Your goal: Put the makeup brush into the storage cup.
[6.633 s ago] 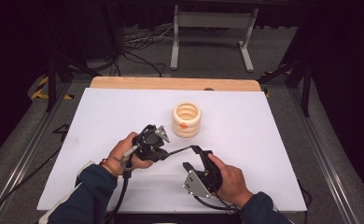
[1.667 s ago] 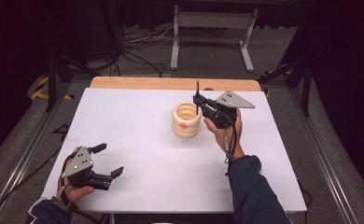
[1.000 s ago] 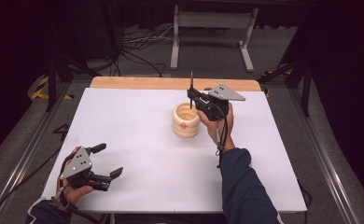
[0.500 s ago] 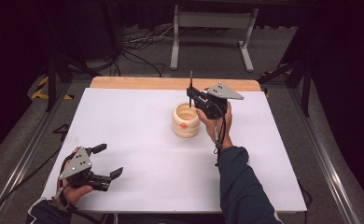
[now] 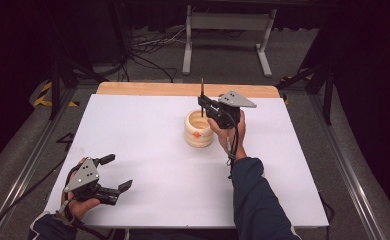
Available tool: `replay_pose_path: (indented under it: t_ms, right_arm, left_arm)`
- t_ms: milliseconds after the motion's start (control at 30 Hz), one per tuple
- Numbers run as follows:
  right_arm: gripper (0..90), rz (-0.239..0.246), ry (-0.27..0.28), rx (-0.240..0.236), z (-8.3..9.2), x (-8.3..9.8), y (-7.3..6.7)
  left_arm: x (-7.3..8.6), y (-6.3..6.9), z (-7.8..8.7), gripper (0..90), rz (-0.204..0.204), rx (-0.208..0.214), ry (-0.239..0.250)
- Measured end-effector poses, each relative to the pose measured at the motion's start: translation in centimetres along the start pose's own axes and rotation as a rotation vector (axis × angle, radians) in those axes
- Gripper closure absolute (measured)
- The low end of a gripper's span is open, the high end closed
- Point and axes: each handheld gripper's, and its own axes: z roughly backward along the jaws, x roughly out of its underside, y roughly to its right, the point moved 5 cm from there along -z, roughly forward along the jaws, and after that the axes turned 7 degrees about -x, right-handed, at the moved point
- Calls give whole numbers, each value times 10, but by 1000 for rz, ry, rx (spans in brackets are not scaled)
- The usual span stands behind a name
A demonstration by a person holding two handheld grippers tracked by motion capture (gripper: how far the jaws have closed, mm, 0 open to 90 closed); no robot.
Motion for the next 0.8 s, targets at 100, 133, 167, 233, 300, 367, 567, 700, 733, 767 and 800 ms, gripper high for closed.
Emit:
replay_pose_path:
  t_ms: [100,133,167,233,300,367,567,700,733,767,800]
  right_arm:
    - [839,-4,-4,-3,-1,2,0]
    - [839,-4,-7,0,-2,4,0]
    - [839,-8,-6,-4,-2,4,0]
    - [839,-8,-12,-3,-3,8,0]
    - [839,-15,-14,-5,-4,10,0]
    - [838,-21,-17,-3,-4,13,1]
    - [838,-32,-28,3,-4,21,4]
    - [838,-49,-40,6,-4,30,5]
    - [838,-48,-41,5,-4,31,5]
    - [838,-48,-46,6,-5,32,5]
    - [838,-43,-46,7,-5,33,5]
  left_arm:
    - [0,0,0,40,1,1,-2]
    - [0,0,0,40,0,1,-2]
    - [0,0,0,40,1,4,-2]
    - [1,1,-1,41,0,2,-3]
    - [1,1,-1,40,-1,5,-4]
    - [1,1,-2,40,-1,7,-5]
    - [1,2,-2,40,-5,10,-8]
    - [2,2,-2,40,-4,15,-10]
    - [2,2,-2,41,-4,14,-9]
    - [1,2,-2,40,-5,15,-8]
    - [1,2,-2,40,-3,16,-8]
